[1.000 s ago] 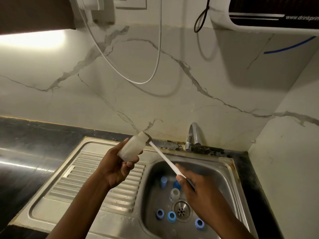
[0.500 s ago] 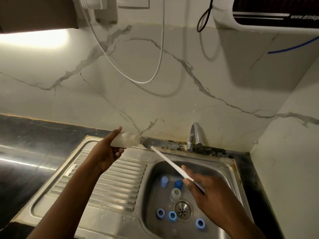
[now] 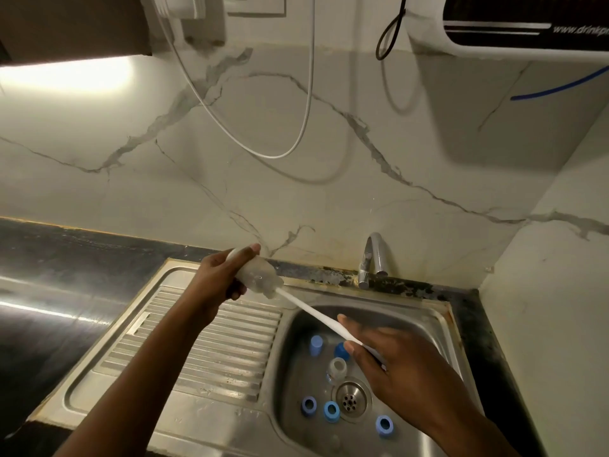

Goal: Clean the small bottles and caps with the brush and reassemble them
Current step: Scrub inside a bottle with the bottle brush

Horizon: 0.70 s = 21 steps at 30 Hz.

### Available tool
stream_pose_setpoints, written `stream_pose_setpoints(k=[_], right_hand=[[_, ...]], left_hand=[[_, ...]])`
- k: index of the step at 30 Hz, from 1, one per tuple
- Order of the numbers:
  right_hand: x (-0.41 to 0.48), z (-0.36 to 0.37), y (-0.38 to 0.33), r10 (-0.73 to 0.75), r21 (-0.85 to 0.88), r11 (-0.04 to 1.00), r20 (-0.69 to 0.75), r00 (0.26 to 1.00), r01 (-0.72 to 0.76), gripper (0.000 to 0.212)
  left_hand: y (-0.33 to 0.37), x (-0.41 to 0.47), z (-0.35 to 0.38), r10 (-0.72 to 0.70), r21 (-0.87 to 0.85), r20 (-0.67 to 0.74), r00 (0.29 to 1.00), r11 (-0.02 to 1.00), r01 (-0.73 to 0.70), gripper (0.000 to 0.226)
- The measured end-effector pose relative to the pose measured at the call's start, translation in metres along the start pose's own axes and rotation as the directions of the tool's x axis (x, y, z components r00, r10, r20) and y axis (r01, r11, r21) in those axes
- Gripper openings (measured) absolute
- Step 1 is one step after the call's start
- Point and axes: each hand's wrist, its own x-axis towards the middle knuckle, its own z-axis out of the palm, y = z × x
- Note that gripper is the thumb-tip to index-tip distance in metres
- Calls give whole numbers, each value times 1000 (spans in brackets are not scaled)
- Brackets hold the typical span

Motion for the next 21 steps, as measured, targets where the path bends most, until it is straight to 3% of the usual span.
stream_pose_setpoints(k=[4, 10, 13, 17, 21], right_hand=[[2, 3, -13, -8, 67, 998, -10, 1000, 8, 45], [3, 15, -16, 181, 423, 890, 11, 983, -169, 39], [4, 23, -15, 207, 380, 903, 18, 978, -198, 37], [7, 23, -15, 193, 173, 964, 58, 979, -201, 44], [6, 17, -17, 135, 213, 963, 151, 979, -165, 41]], left_hand=[[-5, -4, 16, -3, -11, 44, 999, 1000, 4, 53], [-7, -3, 16, 3, -135, 42, 999, 991, 2, 47], [-8, -5, 19, 48, -76, -13, 999, 996, -48, 45], [-16, -7, 20, 81, 15, -16, 997, 997, -81, 45], [-16, -6, 19, 60, 15, -6, 998, 998, -60, 47]])
